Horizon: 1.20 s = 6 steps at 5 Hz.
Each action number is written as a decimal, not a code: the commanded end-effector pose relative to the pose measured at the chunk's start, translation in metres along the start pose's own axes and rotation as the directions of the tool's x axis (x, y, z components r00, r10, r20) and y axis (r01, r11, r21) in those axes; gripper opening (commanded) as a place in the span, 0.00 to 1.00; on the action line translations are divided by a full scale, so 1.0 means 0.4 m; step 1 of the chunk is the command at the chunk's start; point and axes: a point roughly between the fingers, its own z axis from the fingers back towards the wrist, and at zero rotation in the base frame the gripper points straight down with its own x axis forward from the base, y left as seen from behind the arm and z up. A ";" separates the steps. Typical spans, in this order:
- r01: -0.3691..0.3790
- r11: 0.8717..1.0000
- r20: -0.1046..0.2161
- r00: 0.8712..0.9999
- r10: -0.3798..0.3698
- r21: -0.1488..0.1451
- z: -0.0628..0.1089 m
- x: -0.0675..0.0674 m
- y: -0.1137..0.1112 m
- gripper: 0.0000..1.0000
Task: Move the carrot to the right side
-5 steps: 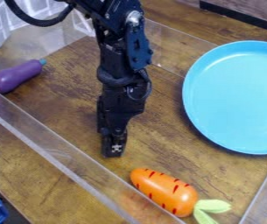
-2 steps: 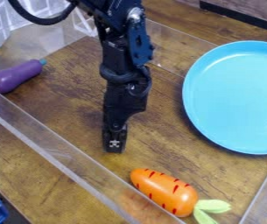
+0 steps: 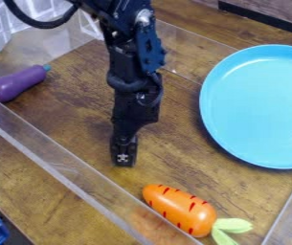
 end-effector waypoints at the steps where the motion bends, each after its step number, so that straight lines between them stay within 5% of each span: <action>1: 0.010 0.999 0.031 0.999 -0.012 0.039 0.047 -0.028 0.002 0.00; 3: -0.007 0.999 0.033 0.999 0.006 0.038 0.027 -0.041 -0.016 0.00; 4: 0.019 0.999 0.035 0.999 -0.020 0.038 0.047 -0.005 -0.046 1.00; 6: 0.114 0.993 0.042 0.992 -0.115 0.036 0.056 0.050 -0.067 1.00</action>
